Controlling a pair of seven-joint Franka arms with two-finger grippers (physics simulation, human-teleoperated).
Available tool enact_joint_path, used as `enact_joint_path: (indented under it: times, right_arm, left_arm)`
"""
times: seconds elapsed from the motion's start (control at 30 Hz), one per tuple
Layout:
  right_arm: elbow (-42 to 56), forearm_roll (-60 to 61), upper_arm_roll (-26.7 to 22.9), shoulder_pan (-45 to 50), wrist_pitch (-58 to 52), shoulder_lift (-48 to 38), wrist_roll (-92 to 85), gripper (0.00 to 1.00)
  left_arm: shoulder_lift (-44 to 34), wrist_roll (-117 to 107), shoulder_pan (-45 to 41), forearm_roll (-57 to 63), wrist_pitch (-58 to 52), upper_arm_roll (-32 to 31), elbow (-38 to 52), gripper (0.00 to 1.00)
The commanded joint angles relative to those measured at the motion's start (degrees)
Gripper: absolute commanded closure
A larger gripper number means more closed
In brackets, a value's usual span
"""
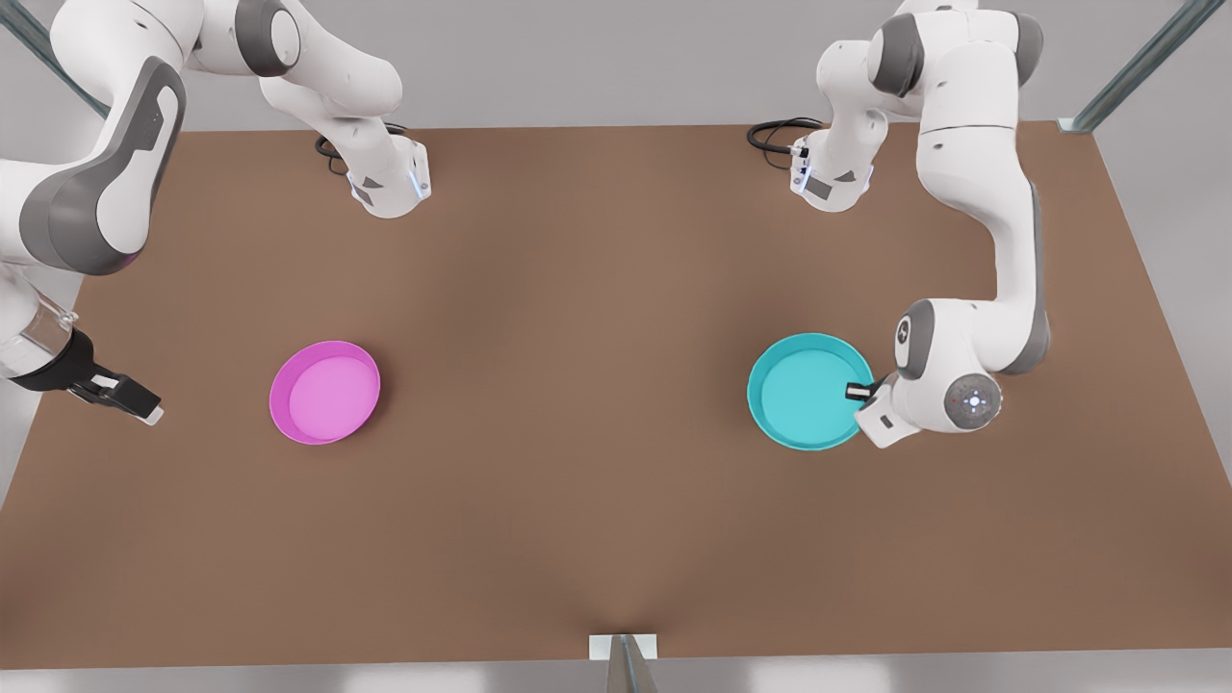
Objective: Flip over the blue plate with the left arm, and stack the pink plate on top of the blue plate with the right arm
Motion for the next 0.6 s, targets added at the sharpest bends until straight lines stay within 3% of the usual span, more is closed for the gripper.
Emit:
enact_joint_path:
  times: [0.0, 0.57]
  right_arm:
    - [0.0, 0.0, 0.0, 0.0, 0.0, 0.0, 0.0, 0.00]
    - [0.0, 0.1, 0.0, -0.1, -0.1, -0.1, 0.0, 0.00]
  left_arm:
    - [0.0, -0.7, -0.5, 2.1, -0.1, 0.0, 0.1, 0.79]
    - [0.0, -27.7, -22.6, 35.9, -6.3, -0.1, 4.8, 0.79]
